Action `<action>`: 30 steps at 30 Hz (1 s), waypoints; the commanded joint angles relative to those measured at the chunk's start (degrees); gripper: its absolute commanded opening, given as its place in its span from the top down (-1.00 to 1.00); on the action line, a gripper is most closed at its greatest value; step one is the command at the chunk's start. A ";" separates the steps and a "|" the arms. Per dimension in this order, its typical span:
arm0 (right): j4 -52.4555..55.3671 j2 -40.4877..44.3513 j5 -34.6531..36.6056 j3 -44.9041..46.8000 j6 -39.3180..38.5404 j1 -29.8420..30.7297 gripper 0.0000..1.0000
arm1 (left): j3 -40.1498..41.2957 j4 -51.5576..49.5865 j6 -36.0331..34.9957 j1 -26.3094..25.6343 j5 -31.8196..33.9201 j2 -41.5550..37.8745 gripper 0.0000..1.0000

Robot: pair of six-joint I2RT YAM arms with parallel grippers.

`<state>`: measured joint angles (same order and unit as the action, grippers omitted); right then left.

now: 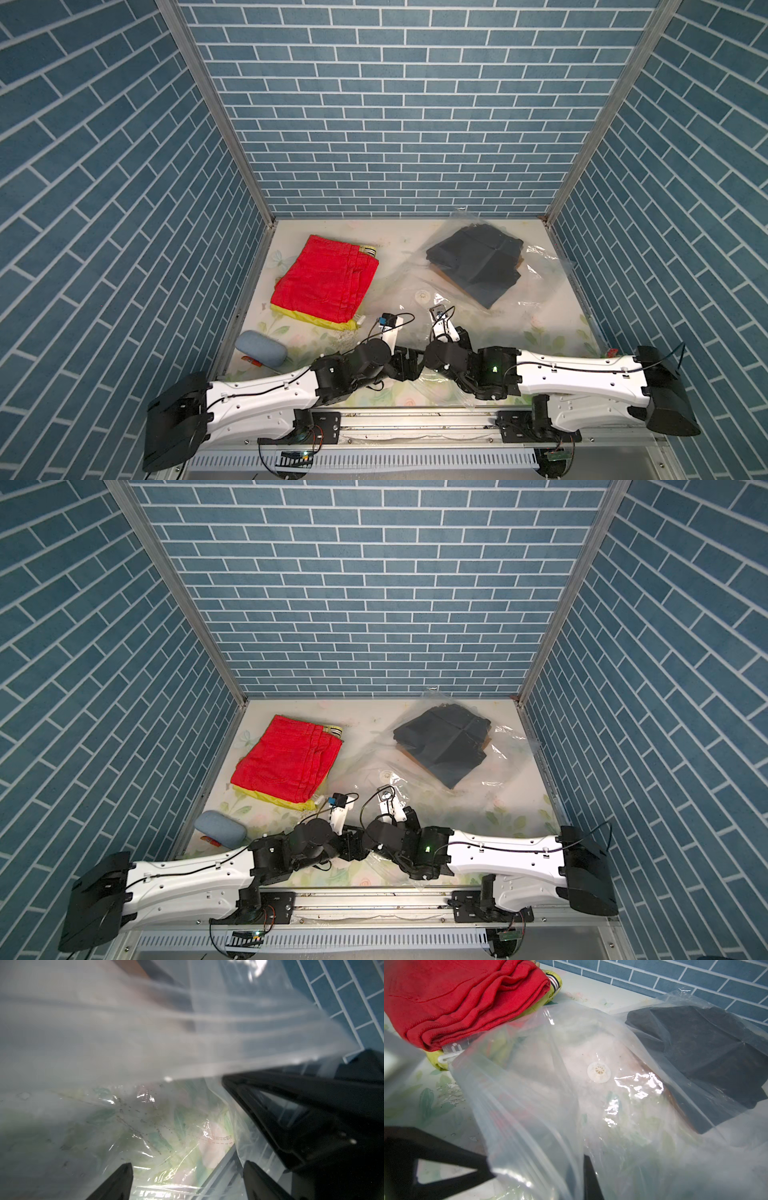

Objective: Take the trousers out of the vacuum bag
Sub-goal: Open the vacuum bag at the center of the board.

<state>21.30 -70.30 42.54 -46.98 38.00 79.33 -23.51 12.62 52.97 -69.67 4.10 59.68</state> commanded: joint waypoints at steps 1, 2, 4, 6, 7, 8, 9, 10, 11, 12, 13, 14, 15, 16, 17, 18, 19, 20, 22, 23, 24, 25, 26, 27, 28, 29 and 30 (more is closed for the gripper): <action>-1.19 1.22 -1.40 -2.75 -3.00 -1.25 1.00 | -0.74 6.35 2.23 -3.12 4.29 3.98 -0.72; -1.14 1.22 -1.75 -3.06 -3.32 -1.49 1.00 | -1.26 6.97 2.65 -4.02 4.85 5.69 -0.69; -1.16 1.31 -2.51 -3.46 -3.74 -2.07 1.00 | -2.14 8.75 3.84 -5.37 5.30 8.66 -0.63; -1.17 1.57 -2.92 -3.67 -4.19 -2.57 1.00 | -2.62 9.47 6.15 -6.32 6.62 11.20 -0.53; -1.10 1.81 -3.15 -3.79 -4.48 -2.73 1.00 | -2.52 10.02 7.56 -6.53 7.20 12.36 -0.49; -0.97 2.04 -3.16 -3.74 -4.51 -2.85 1.00 | -2.07 11.08 8.72 -6.53 7.49 13.26 -0.45; -0.74 2.39 -3.23 -3.80 -4.51 -2.88 1.00 | -1.34 12.66 9.86 -6.53 7.72 13.88 -0.42; -0.45 2.83 -3.35 -3.68 -4.51 -2.98 1.00 | -0.46 14.89 10.53 -6.53 7.90 14.30 -0.39; -0.22 3.42 -3.54 -3.49 -4.51 -3.11 1.00 | 0.39 17.17 11.21 -6.53 8.11 14.73 -0.34; 0.13 3.90 -3.68 -3.51 -4.43 -3.17 1.00 | 0.82 18.69 11.67 -6.53 8.29 14.91 -0.30; 0.43 4.56 -4.10 -3.36 -4.42 -3.31 1.00 | 1.16 20.38 11.72 -6.50 8.39 15.20 -0.24; 0.73 5.24 -4.46 -3.17 -4.42 -3.51 1.00 | 1.40 21.73 11.55 -6.53 8.55 15.46 -0.19; 0.86 5.83 -4.71 -3.07 -4.48 -3.75 1.00 | 1.46 22.75 11.32 -6.57 8.57 15.74 -0.17; 1.08 6.49 -4.96 -2.97 -4.64 -3.95 1.00 | 1.28 23.26 10.77 -6.53 8.28 16.40 -0.16; 1.32 7.09 -5.18 -3.03 -4.76 -4.25 1.00 | 0.58 22.29 10.28 -6.53 8.12 17.19 -0.14; 1.44 7.64 -5.34 -3.11 -4.94 -4.42 1.00 | -0.13 21.18 10.21 -6.53 8.17 17.88 -0.11; 1.55 8.23 -5.51 -3.04 -5.24 -4.53 1.00 | -0.60 21.06 10.16 -6.53 7.85 18.86 -0.07; 1.40 8.78 -5.82 -3.19 -5.61 -4.62 1.00 | -0.66 21.93 10.31 -6.53 7.33 19.69 -0.03; 1.40 9.80 -6.53 -3.46 -6.23 -4.68 1.00 | -0.86 24.13 10.71 -6.44 6.28 21.65 -0.01; 1.11 10.45 -7.17 -3.48 -6.71 -4.71 1.00 | -1.41 24.44 10.83 -6.44 5.98 22.85 0.00; 0.84 10.87 -7.82 -3.53 -7.28 -4.71 1.00 | -2.05 24.47 10.84 -6.44 5.74 23.78 0.01; 0.50 11.35 -8.40 -3.57 -7.90 -4.71 1.00 | -2.76 24.53 10.84 -6.40 5.59 24.73 0.01; 0.19 11.79 -9.06 -3.56 -8.54 -4.71 1.00 | -3.27 24.99 11.00 -6.31 5.48 25.65 0.01; 0.10 11.98 -9.60 -3.63 -9.04 -4.71 1.00 | -3.57 25.67 10.96 -6.13 5.23 26.39 0.02; 0.07 12.15 -9.99 -3.76 -9.45 -4.71 1.00 | -3.94 26.40 11.01 -5.82 4.86 27.12 0.02; 0.12 12.29 -10.47 -3.77 -9.87 -4.71 1.00 | -4.35 26.74 11.08 -5.44 4.61 27.97 0.02; 0.12 12.38 -10.88 -3.84 -10.25 -4.72 1.00 | -4.73 27.04 11.13 -5.01 4.34 28.47 0.02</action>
<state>21.85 -58.98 33.45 -49.19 30.92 74.83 -26.46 36.77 63.90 -75.42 9.32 86.96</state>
